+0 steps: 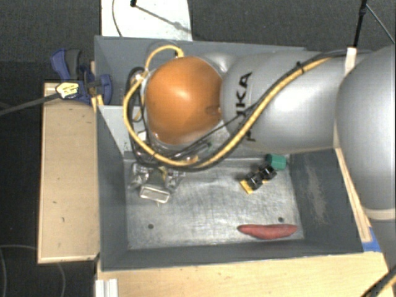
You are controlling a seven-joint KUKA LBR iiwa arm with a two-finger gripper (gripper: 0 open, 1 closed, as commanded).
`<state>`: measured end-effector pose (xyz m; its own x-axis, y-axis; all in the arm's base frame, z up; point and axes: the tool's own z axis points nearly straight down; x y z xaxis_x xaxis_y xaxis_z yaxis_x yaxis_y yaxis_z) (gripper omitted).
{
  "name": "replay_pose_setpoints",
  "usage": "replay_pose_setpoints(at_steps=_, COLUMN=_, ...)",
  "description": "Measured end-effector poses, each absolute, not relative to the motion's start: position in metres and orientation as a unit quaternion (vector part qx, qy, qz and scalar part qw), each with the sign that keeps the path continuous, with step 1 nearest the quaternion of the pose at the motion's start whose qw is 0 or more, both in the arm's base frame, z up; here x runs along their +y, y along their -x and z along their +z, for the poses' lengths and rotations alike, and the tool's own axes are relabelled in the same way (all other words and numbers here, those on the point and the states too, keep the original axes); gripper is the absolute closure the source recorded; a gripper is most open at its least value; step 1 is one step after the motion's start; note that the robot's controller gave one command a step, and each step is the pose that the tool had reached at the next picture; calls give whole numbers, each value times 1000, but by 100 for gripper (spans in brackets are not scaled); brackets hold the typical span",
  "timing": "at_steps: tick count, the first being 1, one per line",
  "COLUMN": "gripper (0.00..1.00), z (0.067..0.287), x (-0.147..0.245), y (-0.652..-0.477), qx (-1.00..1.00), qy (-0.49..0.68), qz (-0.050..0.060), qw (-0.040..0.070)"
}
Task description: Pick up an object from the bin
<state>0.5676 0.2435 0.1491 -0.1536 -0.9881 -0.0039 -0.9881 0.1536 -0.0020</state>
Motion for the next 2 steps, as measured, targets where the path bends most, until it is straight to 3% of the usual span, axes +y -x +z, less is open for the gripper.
replay_pose_setpoints(at_steps=2, gripper=100, z=170, x=243, y=-567, qx=762, qy=648, qz=1, qw=1)
